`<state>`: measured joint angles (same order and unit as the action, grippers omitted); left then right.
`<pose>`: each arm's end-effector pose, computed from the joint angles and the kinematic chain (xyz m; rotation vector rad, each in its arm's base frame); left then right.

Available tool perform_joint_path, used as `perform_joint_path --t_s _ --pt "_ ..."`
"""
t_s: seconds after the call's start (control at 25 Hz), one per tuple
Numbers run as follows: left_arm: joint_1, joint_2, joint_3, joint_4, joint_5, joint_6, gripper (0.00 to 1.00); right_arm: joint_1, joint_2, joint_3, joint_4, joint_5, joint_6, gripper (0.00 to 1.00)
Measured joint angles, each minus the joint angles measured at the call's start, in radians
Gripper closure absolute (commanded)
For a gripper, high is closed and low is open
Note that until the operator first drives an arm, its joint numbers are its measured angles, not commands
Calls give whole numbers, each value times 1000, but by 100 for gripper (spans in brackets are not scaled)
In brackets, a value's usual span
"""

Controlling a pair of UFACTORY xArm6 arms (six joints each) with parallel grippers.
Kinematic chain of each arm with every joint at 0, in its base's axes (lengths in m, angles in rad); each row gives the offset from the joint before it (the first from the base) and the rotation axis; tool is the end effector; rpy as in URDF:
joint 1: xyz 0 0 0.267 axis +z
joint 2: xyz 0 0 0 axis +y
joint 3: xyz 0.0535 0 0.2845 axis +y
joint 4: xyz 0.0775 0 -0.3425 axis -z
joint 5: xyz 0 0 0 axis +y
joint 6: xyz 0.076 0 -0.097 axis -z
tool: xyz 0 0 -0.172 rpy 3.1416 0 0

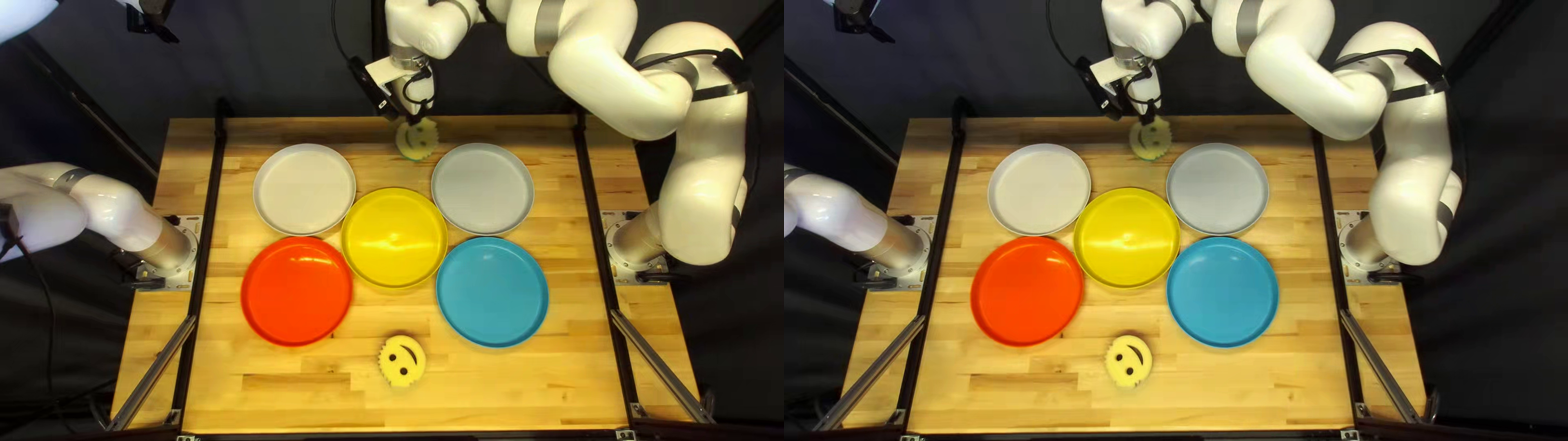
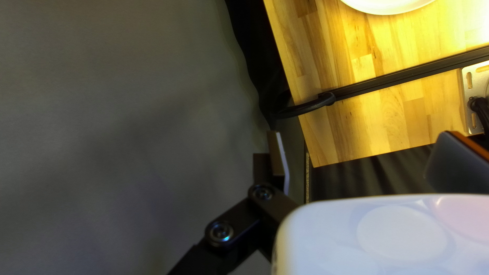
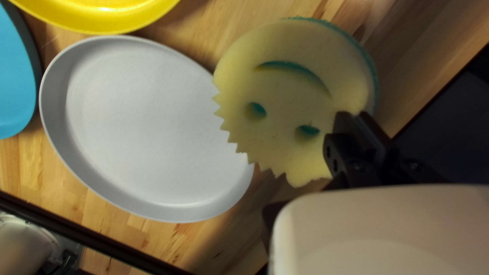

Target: Pick up sponge and scrub the plate

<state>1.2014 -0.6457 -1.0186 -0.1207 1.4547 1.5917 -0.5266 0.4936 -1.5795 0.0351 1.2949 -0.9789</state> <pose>0.1501 0.3016 0.3901 -2.8920 0.5696 -0.2301 0.4707 -0.2640 0.1223 -2.8974 -0.6467 0.1940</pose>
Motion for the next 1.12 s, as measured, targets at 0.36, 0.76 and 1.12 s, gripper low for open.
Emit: perform_joint_path --t_s 0.36,0.76,1.12 --pt "0 0 0 0 0 0 0 29 -280 328 -27 -136 211 100" --pt "0 0 0 0 0 0 0 52 -422 474 -26 -237 318 100" --pt "0 0 0 0 0 0 0 58 -408 462 -33 -239 319 100"
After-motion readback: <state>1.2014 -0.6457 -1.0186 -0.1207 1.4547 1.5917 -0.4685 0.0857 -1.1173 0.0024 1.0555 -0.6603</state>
